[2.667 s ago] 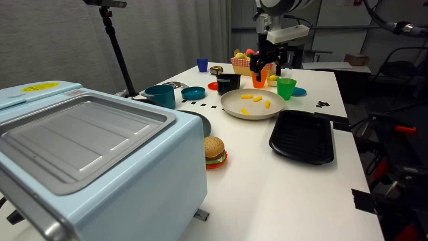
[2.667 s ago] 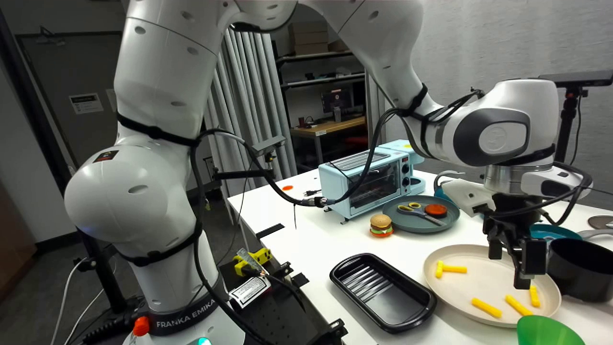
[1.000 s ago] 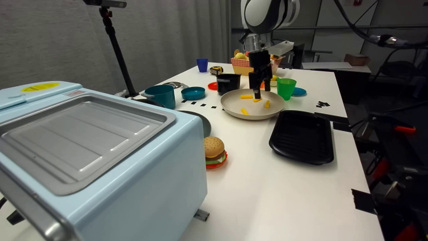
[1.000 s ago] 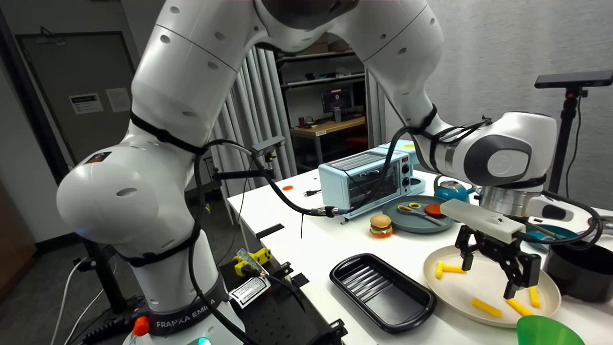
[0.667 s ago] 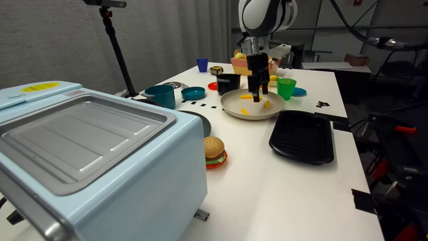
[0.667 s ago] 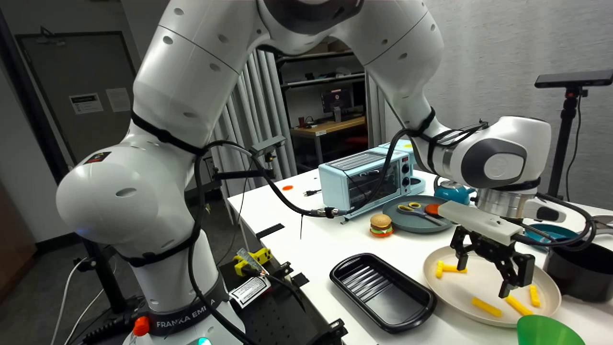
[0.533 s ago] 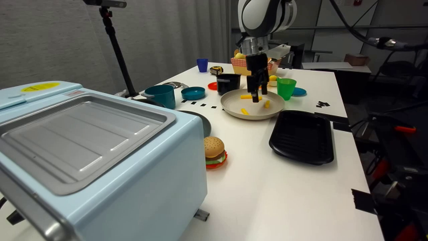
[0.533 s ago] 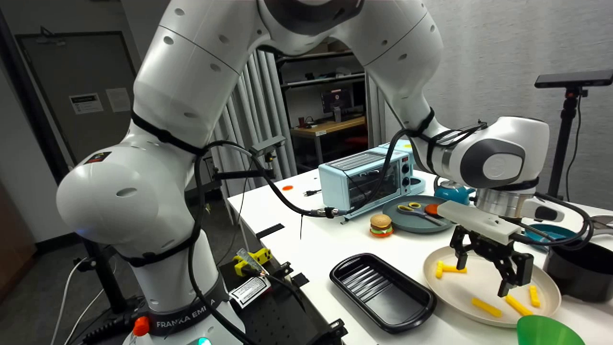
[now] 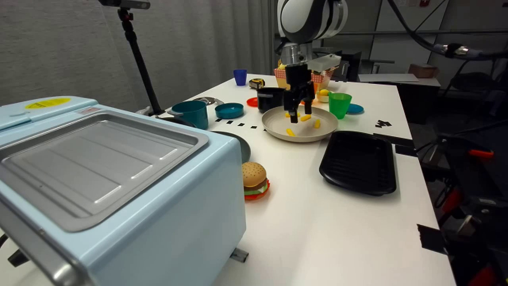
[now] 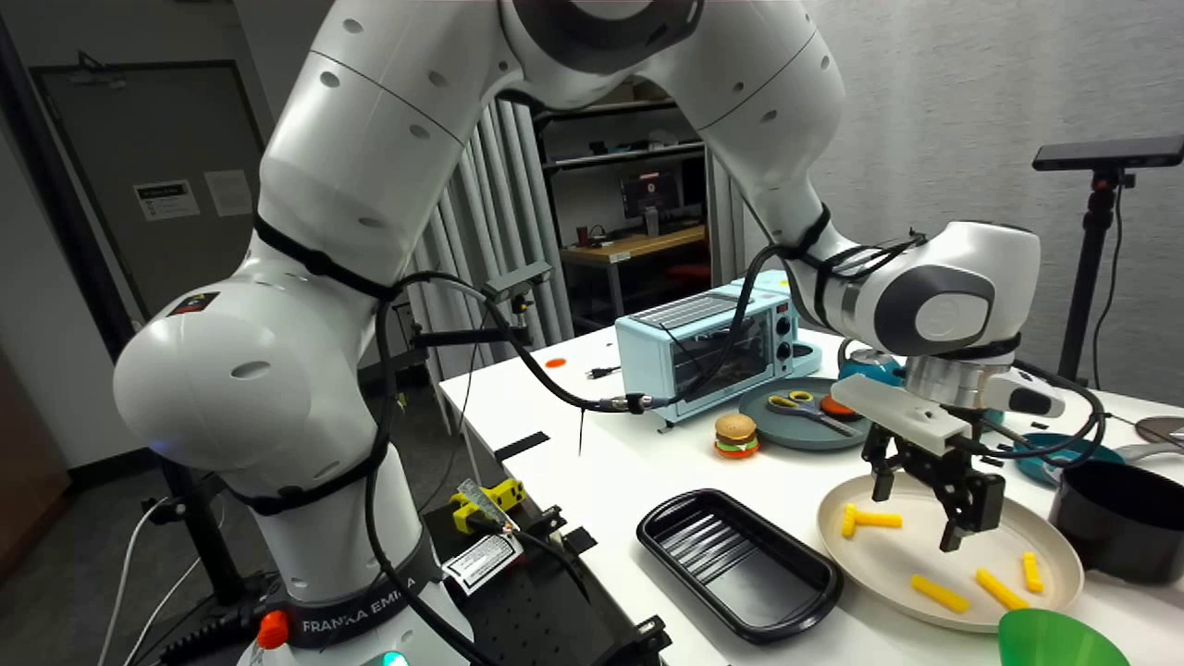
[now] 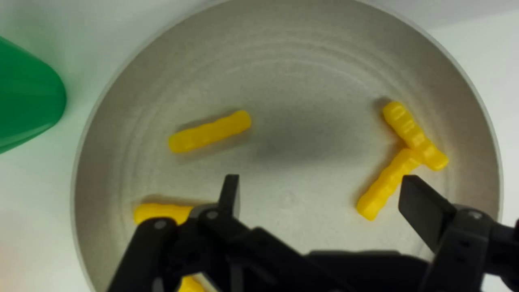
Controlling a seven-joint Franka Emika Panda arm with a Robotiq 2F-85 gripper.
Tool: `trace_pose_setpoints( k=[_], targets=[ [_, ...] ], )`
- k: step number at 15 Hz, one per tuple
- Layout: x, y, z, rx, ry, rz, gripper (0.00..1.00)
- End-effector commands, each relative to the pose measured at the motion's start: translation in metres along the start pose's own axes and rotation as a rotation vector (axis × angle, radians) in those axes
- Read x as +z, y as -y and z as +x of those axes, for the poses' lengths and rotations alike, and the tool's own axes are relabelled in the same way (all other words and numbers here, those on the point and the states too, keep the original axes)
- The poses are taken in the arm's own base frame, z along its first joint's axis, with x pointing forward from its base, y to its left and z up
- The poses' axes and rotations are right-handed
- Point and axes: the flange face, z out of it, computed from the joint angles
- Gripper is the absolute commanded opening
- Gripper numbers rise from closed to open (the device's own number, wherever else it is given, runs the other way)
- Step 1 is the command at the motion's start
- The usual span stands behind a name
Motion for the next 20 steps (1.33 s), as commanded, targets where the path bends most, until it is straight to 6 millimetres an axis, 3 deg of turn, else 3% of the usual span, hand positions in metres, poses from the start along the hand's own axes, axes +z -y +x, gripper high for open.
trace_pose_setpoints(
  k=[1, 5, 9, 17, 19, 20],
  targets=[
    [0.005, 0.016, 0.01, 0.045, -0.016, 0.015, 1.0],
    [0.01, 0.031, 0.014, 0.076, -0.02, 0.01, 0.97],
    [0.016, 0.041, 0.015, 0.099, -0.024, -0.002, 0.84],
    [0.028, 0.039, 0.017, 0.141, -0.015, -0.012, 0.69],
    [0.032, 0.038, 0.017, 0.146, -0.009, -0.014, 0.44],
    [0.033, 0.038, 0.016, 0.147, -0.006, -0.014, 0.41]
  ],
)
